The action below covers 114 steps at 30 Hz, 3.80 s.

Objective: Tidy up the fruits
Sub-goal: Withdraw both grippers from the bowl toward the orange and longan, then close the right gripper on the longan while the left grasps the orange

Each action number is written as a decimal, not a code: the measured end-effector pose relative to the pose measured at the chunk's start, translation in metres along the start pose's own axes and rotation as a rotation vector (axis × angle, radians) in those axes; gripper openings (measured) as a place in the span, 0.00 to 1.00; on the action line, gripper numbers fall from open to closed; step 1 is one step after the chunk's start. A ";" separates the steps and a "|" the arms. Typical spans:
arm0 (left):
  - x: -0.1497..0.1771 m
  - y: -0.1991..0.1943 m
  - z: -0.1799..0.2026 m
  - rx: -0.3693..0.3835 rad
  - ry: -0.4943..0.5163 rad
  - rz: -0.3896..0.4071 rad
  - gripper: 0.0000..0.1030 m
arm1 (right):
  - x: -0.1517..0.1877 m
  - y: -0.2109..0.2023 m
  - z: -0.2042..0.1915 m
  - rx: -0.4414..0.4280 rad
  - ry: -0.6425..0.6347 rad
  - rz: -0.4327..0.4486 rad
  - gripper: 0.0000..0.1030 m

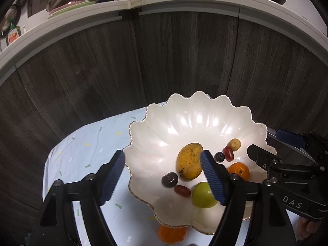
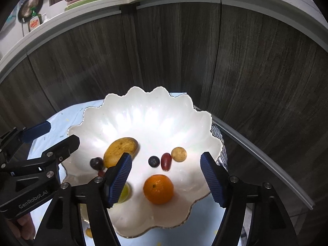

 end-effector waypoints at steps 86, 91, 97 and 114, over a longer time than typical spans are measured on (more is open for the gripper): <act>0.157 -0.019 -0.072 0.039 0.094 -0.088 0.82 | 0.138 -0.016 -0.123 0.037 0.013 -0.045 0.55; 0.166 -0.014 -0.075 0.038 0.074 -0.106 0.82 | 0.142 -0.005 -0.129 0.020 0.016 -0.061 0.49; 0.168 -0.010 -0.075 0.039 0.068 -0.113 0.82 | 0.150 0.008 -0.132 -0.001 0.010 -0.093 0.29; 0.158 0.007 -0.019 0.141 0.141 -0.108 0.79 | 0.141 0.003 -0.087 0.007 0.082 -0.072 0.22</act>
Point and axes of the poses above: each gripper's, at about its wrist camera, not at the fingertips, and y roughly the way its jaws point, z to its right, x to its underside, the point moved 8 cm from there along y, roughly the way its jaws point, and after that the axes turned 1 degree about -y, right-handed, at the moved point
